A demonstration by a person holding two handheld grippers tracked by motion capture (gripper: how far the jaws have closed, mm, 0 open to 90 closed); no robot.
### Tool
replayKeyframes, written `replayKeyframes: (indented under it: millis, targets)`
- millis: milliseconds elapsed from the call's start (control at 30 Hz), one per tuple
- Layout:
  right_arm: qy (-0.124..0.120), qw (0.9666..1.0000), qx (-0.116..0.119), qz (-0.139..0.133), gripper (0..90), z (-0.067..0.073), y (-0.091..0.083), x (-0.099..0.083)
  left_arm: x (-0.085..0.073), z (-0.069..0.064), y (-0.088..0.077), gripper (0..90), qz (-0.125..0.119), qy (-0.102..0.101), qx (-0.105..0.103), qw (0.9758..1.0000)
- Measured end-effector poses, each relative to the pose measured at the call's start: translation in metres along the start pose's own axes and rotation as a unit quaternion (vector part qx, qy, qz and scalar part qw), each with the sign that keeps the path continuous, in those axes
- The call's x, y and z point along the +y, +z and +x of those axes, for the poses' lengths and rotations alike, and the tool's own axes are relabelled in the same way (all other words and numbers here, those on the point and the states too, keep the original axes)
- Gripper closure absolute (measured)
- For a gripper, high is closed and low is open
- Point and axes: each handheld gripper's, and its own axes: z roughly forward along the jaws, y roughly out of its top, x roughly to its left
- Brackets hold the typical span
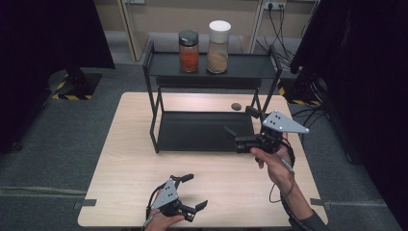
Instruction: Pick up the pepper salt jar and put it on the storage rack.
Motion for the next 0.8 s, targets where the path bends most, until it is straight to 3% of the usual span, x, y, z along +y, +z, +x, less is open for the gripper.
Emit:
replayKeyframes:
  millis: [800]
  targets:
    - [-0.009, 0.9999, 0.006, 0.002, 0.3, 0.023, -0.028, -0.047, 0.000, 0.000, 0.000, 0.8, -0.002, 0.004, 0.001, 1.0000]
